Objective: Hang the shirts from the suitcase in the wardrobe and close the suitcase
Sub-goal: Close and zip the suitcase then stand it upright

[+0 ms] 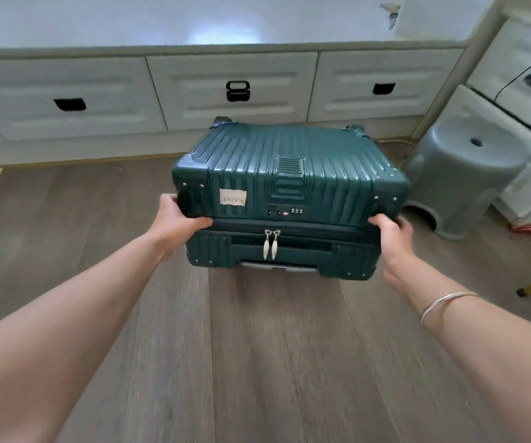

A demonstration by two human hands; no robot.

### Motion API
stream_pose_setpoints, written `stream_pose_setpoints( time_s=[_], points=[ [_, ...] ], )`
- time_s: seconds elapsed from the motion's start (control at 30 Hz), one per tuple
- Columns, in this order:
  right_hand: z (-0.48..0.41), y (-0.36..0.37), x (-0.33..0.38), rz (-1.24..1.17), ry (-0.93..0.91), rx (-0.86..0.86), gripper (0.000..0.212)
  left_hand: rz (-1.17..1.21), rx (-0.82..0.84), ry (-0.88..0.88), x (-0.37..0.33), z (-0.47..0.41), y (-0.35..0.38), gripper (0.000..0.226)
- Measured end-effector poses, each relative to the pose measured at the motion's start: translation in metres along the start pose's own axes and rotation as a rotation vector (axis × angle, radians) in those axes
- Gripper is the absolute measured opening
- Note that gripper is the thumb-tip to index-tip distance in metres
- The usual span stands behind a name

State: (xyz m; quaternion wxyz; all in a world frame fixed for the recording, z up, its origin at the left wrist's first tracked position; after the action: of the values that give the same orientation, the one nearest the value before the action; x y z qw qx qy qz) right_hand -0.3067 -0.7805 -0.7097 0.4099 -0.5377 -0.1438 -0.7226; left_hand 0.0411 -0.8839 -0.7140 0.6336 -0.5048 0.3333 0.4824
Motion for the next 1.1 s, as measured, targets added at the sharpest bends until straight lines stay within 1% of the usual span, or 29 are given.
stream_pose_setpoints(
  time_s=[0.07, 0.13, 0.17, 0.2, 0.27, 0.4, 0.5, 0.57, 0.7, 0.8, 0.87, 0.9, 0.93, 0.97, 1.0, 1.03, 1.07, 1.1],
  points=[
    [0.007, -0.003, 0.03, -0.023, -0.041, -0.002, 0.057, -0.039, -0.032, 0.068, -0.027, 0.009, 0.001, 0.074],
    [0.011, -0.01, 0.054, -0.009, -0.066, -0.019, 0.08, -0.099, -0.06, 0.129, -0.057, 0.019, -0.001, 0.078],
    [0.013, -0.013, 0.063, 0.009, -0.077, -0.036, 0.088, -0.127, -0.068, 0.139, -0.069, 0.023, -0.002, 0.08],
    [0.015, -0.015, 0.074, 0.035, -0.101, -0.05, 0.091, -0.143, -0.086, 0.153, -0.081, 0.027, -0.003, 0.082],
    [0.015, -0.019, 0.091, 0.138, -0.12, -0.083, 0.093, -0.182, -0.113, 0.152, -0.1, 0.034, -0.006, 0.084],
    [0.016, -0.023, 0.123, 0.435, -0.086, -0.135, 0.114, -0.271, -0.153, 0.142, -0.128, 0.041, -0.009, 0.082],
    [0.015, -0.025, 0.141, 0.601, -0.106, -0.152, 0.114, -0.331, -0.165, 0.139, -0.144, 0.041, -0.013, 0.086],
    [0.012, -0.026, 0.149, 0.686, -0.122, -0.147, 0.112, -0.361, -0.169, 0.122, -0.149, 0.039, -0.014, 0.082],
    [0.003, -0.02, 0.155, 0.819, -0.122, -0.058, 0.111, -0.434, -0.166, 0.064, -0.145, 0.035, -0.016, 0.065],
    [0.002, -0.018, 0.158, 0.884, -0.093, 0.004, 0.113, -0.457, -0.14, 0.038, -0.138, 0.032, -0.021, 0.066],
    [0.008, -0.015, 0.163, 0.968, -0.092, -0.008, 0.108, -0.503, -0.105, 0.0, -0.139, 0.033, -0.021, 0.071],
    [0.013, -0.01, 0.168, 1.041, -0.146, -0.045, 0.102, -0.582, -0.106, -0.012, -0.142, 0.036, -0.018, 0.075],
    [0.02, -0.002, 0.175, 1.093, -0.259, -0.078, 0.095, -0.696, -0.124, 0.01, -0.149, 0.039, -0.014, 0.079],
    [0.028, 0.011, 0.182, 1.093, -0.412, -0.07, 0.087, -0.796, -0.148, 0.086, -0.159, 0.041, -0.008, 0.079],
    [0.035, 0.025, 0.188, 1.054, -0.554, 0.005, 0.074, -0.835, -0.152, 0.208, -0.17, 0.043, -0.001, 0.075],
    [0.043, 0.04, 0.192, 0.987, -0.65, 0.143, 0.059, -0.793, -0.114, 0.326, -0.18, 0.044, 0.007, 0.067],
    [0.052, 0.052, 0.192, 0.942, -0.687, 0.3, 0.044, -0.689, -0.027, 0.398, -0.188, 0.045, 0.014, 0.055],
    [0.059, 0.06, 0.191, 0.939, -0.69, 0.43, 0.033, -0.575, 0.079, 0.424, -0.193, 0.048, 0.022, 0.043]
  ],
)
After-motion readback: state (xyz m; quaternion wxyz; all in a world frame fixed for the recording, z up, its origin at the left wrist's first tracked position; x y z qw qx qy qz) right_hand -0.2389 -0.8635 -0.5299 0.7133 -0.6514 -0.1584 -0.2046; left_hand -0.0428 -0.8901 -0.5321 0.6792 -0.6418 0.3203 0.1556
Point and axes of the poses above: each hand's wrist, its own z-axis away from the middle knuckle, its own y-axis out of the palm, x = y × z, the point moved 3 cm from there along -z, towards the middle knuckle, and after that the axes turned 8 degrees about z, right-handed, at the moved point
